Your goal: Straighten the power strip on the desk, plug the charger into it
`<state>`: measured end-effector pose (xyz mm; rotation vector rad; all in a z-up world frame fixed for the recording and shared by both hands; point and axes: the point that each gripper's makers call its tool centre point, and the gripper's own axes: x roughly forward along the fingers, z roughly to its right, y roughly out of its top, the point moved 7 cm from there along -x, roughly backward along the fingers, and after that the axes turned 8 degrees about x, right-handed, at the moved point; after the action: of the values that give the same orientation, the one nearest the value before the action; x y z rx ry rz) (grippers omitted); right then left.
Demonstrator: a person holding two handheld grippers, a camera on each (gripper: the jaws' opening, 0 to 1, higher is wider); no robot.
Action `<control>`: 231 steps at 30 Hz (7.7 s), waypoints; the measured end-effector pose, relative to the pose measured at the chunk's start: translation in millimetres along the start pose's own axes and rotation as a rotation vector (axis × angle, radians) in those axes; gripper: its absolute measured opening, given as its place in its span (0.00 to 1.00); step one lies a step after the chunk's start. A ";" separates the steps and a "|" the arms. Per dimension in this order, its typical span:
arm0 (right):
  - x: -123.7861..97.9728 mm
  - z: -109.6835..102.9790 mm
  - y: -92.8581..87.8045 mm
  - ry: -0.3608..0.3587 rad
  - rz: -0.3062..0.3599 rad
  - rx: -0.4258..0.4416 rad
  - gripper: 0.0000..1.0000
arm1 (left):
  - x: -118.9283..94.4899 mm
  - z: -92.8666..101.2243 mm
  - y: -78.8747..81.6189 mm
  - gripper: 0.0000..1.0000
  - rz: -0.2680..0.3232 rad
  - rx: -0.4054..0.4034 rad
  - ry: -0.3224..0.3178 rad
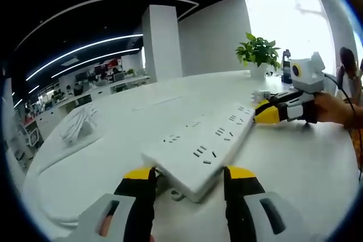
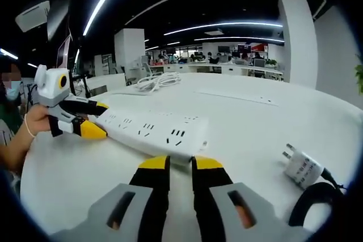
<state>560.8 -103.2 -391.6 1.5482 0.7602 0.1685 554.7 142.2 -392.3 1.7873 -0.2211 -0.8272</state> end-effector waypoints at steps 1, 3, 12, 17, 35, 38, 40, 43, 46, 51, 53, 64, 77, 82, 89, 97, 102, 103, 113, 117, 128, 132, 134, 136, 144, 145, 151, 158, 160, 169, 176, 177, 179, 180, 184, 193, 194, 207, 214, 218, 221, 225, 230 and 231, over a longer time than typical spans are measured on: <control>-0.5 0.1 -0.1 0.000 0.000 0.000 0.14 | 0.1 0.5 0.1 0.48 0.000 0.000 0.000; -1.6 0.4 -0.5 0.000 0.000 0.002 0.14 | 0.3 1.2 0.4 0.48 0.001 0.001 -0.001; -4.5 1.3 -1.3 -0.005 -0.001 -0.002 0.13 | 1.8 3.1 1.7 0.49 0.002 0.000 -0.006; -5.2 1.5 -1.5 -0.006 0.000 0.000 0.13 | 2.0 3.7 1.9 0.49 0.003 -0.003 -0.008; -6.9 2.2 -2.1 -0.013 -0.001 0.003 0.13 | 3.1 3.3 3.0 0.49 0.006 -0.005 -0.020; -7.2 2.2 -2.4 -0.014 -0.001 0.004 0.13 | 3.2 3.0 3.2 0.49 0.005 -0.005 -0.021; -7.2 2.2 -2.6 -0.014 -0.001 0.003 0.13 | 3.2 3.0 3.1 0.49 0.006 -0.005 -0.021; -7.2 2.1 -2.7 -0.015 -0.002 0.001 0.12 | 3.0 3.1 3.0 0.49 0.006 -0.005 -0.021; -7.0 2.5 -2.8 -0.015 -0.002 0.001 0.12 | 2.8 3.1 3.0 0.49 0.005 -0.005 -0.022; -7.4 2.7 -3.3 -0.016 -0.004 0.000 0.12 | 2.6 3.5 3.0 0.49 0.003 -0.005 -0.022; -7.9 2.9 -3.5 -0.016 -0.005 -0.002 0.12 | 3.0 3.4 3.0 0.49 0.004 -0.005 -0.023; -11.0 3.7 -4.7 -0.017 -0.007 0.001 0.11 | 5.2 4.3 4.0 0.49 0.004 -0.002 -0.026; -13.1 4.9 -5.5 -0.016 -0.007 0.006 0.11 | 6.4 6.1 5.2 0.49 0.000 0.001 -0.029; -14.0 6.0 -5.9 -0.016 -0.006 0.008 0.11 | 6.9 7.5 5.5 0.49 0.000 0.003 -0.031; -15.4 6.3 -6.6 -0.018 -0.006 0.010 0.11 | 7.5 9.0 6.1 0.50 -0.002 0.004 -0.033; -17.4 6.6 -7.4 -0.021 -0.007 0.011 0.10 | 9.2 8.7 6.9 0.50 -0.003 0.006 -0.041; -18.3 6.5 -7.8 -0.023 -0.006 0.011 0.10 | 9.9 8.7 7.2 0.50 -0.002 0.008 -0.043; -18.6 6.3 -7.9 -0.023 -0.007 0.010 0.10 | 9.9 8.7 7.3 0.50 -0.002 0.008 -0.044; -20.6 5.3 -9.1 -0.025 -0.009 0.013 0.10 | 11.2 7.7 8.0 0.50 -0.003 0.010 -0.051; -21.4 5.3 -9.4 -0.025 -0.011 0.014 0.10 | 11.5 7.9 8.2 0.50 -0.002 0.010 -0.053; -22.4 5.2 -9.9 -0.028 -0.014 0.008 0.10 | 11.9 9.1 8.6 0.51 -0.001 0.010 -0.056; -22.8 5.3 -9.8 -0.032 -0.016 0.001 0.10 | 12.4 9.4 9.3 0.51 -0.004 0.011 -0.058; -23.2 5.5 -9.8 -0.034 -0.018 -0.001 0.10 | 12.8 9.6 9.5 0.51 -0.003 0.011 -0.059; -23.6 5.6 -9.9 -0.034 -0.018 -0.001 0.10 | 13.1 9.7 9.7 0.51 -0.003 0.011 -0.060; -25.3 5.5 -10.3 -0.042 -0.022 -0.003 0.10 | 13.6 11.4 10.0 0.51 0.001 0.011 -0.062; -25.6 5.5 -10.4 -0.042 -0.022 -0.002 0.10 | 13.6 11.8 10.0 0.51 0.001 0.011 -0.062; -28.5 6.3 -11.6 -0.043 -0.020 0.000 0.10 | 14.2 14.2 10.6 0.51 0.004 0.012 -0.065; -31.5 7.8 -12.5 -0.044 -0.019 0.001 0.10 | 15.2 16.5 11.7 0.51 0.006 0.012 -0.070; -32.2 8.1 -12.6 -0.044 -0.019 0.002 0.10 | 15.3 17.3 11.9 0.51 0.007 0.013 -0.071; -35.4 9.3 -13.8 -0.045 -0.020 0.006 0.09 | 16.5 19.9 13.0 0.52 0.008 0.014 -0.075; -37.3 10.0 -14.5 -0.045 -0.022 0.006 0.09 | 18.2 21.0 13.8 0.52 0.010 0.017 -0.080; -37.4 10.4 -14.5 -0.046 -0.022 0.005 0.09 | 18.4 21.1 13.9 0.52 0.009 0.017 -0.081; -37.9 10.5 -14.7 -0.047 -0.022 0.006 0.09 | 18.8 21.5 14.2 0.52 0.008 0.018 -0.082; -38.2 10.5 -14.8 -0.047 -0.022 0.006 0.09 | 18.9 21.9 14.3 0.52 0.008 0.019 -0.083; -39.4 11.5 -15.2 -0.048 -0.021 0.007 0.09 | 20.2 22.7 14.9 0.52 0.009 0.020 -0.085; -42.4 13.2 -16.0 -0.050 -0.018 0.013 0.09 | 22.9 24.6 16.8 0.53 0.008 0.025 -0.091; -42.6 13.1 -16.0 -0.050 -0.018 0.013 0.09 | 22.8 24.7 16.8 0.53 0.008 0.025 -0.092; -44.5 15.0 -16.4 -0.053 -0.021 0.014 0.08 | 25.6 25.2 18.6 0.53 0.007 0.027 -0.097; -45.8 16.5 -16.8 -0.056 -0.022 0.014 0.08 | 27.4 26.0 19.6 0.53 0.006 0.028 -0.100; -46.5 17.4 -17.1 -0.058 -0.023 0.014 0.08 | 27.8 27.4 20.0 0.53 0.006 0.029 -0.102; -46.7 18.2 -17.0 -0.059 -0.023 0.015 0.08 | 28.3 27.7 20.4 0.53 0.007 0.029 -0.103; -47.4 18.6 -17.3 -0.060 -0.024 0.017 0.08 | 28.9 28.2 21.0 0.53 0.006 0.029 -0.103; -48.2 19.4 -17.5 -0.061 -0.026 0.013 0.08 | 29.5 29.5 21.5 0.53 0.007 0.028 -0.103; -48.4 19.5 -17.6 -0.062 -0.026 0.013 0.08 | 29.6 29.8 21.7 0.53 0.006 0.028 -0.103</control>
<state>527.8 -147.3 -394.9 1.5479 0.7335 0.0962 563.1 95.7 -390.2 1.7709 -0.3067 -0.9168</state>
